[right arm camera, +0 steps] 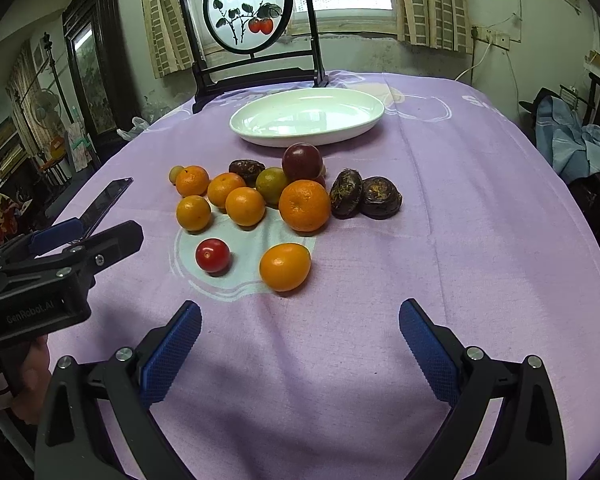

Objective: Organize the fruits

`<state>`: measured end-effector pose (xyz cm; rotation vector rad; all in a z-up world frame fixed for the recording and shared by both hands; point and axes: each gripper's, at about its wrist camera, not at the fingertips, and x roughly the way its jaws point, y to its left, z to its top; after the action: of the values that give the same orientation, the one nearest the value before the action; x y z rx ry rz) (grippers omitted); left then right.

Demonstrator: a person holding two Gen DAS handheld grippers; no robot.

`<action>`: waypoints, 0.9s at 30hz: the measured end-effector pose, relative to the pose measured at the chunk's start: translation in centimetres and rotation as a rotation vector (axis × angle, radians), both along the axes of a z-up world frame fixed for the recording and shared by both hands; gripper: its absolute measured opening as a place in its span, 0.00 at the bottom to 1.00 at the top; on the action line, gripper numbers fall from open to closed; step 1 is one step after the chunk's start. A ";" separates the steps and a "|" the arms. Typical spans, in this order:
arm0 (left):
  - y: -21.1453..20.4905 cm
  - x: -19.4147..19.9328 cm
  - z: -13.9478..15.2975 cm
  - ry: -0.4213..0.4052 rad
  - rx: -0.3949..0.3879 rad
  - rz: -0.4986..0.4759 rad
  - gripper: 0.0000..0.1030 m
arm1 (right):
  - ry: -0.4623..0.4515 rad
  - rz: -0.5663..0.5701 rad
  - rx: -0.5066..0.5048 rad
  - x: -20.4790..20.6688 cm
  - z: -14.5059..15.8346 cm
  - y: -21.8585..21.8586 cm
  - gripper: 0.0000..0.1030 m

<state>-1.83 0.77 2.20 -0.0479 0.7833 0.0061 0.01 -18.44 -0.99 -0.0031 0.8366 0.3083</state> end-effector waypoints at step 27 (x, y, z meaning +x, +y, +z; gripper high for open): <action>0.0 0.1 -0.7 0.027 -0.002 -0.005 0.96 | 0.024 0.009 -0.004 0.1 -0.6 0.3 0.97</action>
<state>-1.71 0.77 1.53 -0.0481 0.8108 0.0007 0.06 -18.13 -1.59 -0.0069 0.8610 0.3157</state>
